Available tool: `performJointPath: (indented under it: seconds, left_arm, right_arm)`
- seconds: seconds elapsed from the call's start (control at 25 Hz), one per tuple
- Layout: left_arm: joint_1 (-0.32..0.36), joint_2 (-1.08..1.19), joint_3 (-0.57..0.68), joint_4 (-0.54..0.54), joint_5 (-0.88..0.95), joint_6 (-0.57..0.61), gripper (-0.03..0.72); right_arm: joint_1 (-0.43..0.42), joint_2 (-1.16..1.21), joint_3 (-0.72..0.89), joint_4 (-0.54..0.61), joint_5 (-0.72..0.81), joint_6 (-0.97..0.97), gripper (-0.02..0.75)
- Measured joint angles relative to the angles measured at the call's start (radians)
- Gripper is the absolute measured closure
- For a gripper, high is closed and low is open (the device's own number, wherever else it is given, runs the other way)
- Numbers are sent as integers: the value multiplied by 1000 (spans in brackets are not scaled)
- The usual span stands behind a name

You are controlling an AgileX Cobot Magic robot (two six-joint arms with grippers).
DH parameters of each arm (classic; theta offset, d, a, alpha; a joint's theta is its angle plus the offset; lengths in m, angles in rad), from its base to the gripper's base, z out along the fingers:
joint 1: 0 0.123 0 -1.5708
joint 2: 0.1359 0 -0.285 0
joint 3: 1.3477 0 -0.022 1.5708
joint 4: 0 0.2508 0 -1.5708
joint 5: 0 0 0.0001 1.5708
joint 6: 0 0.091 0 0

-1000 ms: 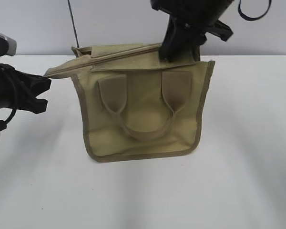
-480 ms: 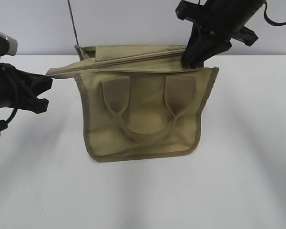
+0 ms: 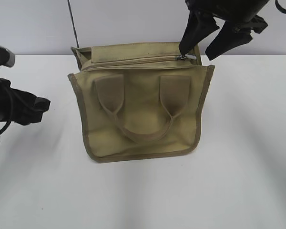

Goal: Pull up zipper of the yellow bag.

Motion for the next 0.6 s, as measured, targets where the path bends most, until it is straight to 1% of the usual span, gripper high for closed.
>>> performJointPath:
  seconds: [0.04,0.12,0.28,0.32,0.4,0.48,0.52,0.6]
  left_arm:
    - [-12,0,0,-15,49,-17,228]
    - [-41,0,0,-64,149,-33,212]
    - [-96,0,-5,-171,377,-39,247]
    - [-105,0,-17,-191,458,-38,258]
    - [-116,0,-61,-271,619,28,268]
    - [-117,0,-135,-379,800,161,272]
    - [-118,-2,-176,-436,882,224,273]
    - [-118,-25,-251,-516,1003,296,274]
  right_arm:
    - [16,-14,0,-23,0,-1,212]
    - [51,-49,0,-95,-4,0,196]
    - [132,-101,0,-275,-4,21,190]
    - [154,-112,0,-315,-3,27,190]
    - [195,-150,0,-395,-2,34,190]
    - [227,-194,1,-445,-1,41,190]
    - [239,-218,5,-458,-1,44,190]
    - [264,-283,34,-467,-1,52,190]
